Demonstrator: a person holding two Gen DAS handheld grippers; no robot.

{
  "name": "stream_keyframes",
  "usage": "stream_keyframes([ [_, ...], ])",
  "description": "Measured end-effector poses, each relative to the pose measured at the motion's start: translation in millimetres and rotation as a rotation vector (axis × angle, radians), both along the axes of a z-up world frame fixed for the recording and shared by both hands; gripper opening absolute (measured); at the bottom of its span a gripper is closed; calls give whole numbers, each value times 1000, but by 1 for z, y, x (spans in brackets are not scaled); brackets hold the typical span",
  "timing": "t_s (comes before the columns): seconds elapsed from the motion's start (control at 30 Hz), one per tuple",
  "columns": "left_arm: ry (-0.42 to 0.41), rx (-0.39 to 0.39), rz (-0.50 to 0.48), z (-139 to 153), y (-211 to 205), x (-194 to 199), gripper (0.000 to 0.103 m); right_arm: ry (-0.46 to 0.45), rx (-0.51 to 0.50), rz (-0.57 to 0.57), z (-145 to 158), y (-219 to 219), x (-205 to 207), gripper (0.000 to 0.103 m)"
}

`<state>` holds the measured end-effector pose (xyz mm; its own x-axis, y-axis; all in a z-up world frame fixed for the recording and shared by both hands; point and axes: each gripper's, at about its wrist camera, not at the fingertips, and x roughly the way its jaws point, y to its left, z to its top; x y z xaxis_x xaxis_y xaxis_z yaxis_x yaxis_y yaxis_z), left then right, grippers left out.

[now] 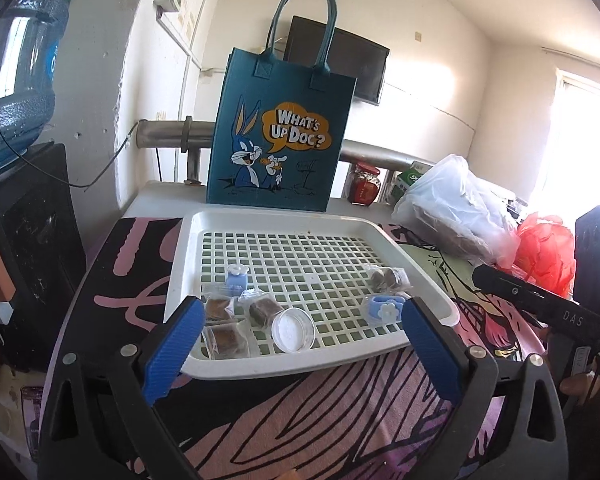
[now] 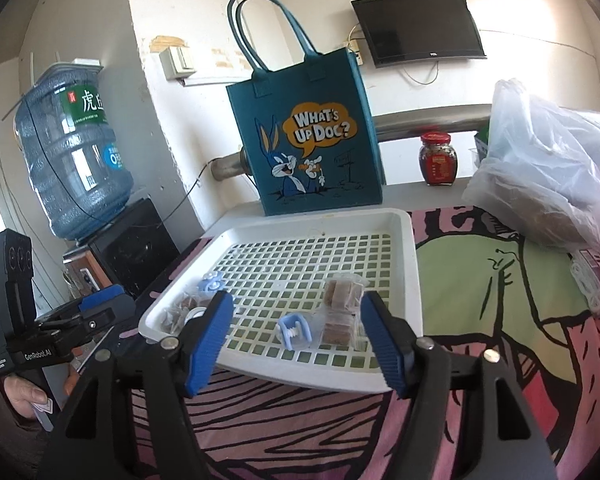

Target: Organize objects

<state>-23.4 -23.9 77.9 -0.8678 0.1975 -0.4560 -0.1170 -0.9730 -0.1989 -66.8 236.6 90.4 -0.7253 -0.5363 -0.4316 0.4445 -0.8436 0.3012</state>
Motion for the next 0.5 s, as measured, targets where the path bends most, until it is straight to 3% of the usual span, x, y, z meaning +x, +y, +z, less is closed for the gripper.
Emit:
stream_keyframes([
  [0.07,1,-21,-4,-5,3,6,101,10,5,0,-1,0,8,74],
  [0.5,-146,-157,-87,-40,32,6,101,-61,214,64,-34,-39,16,74],
])
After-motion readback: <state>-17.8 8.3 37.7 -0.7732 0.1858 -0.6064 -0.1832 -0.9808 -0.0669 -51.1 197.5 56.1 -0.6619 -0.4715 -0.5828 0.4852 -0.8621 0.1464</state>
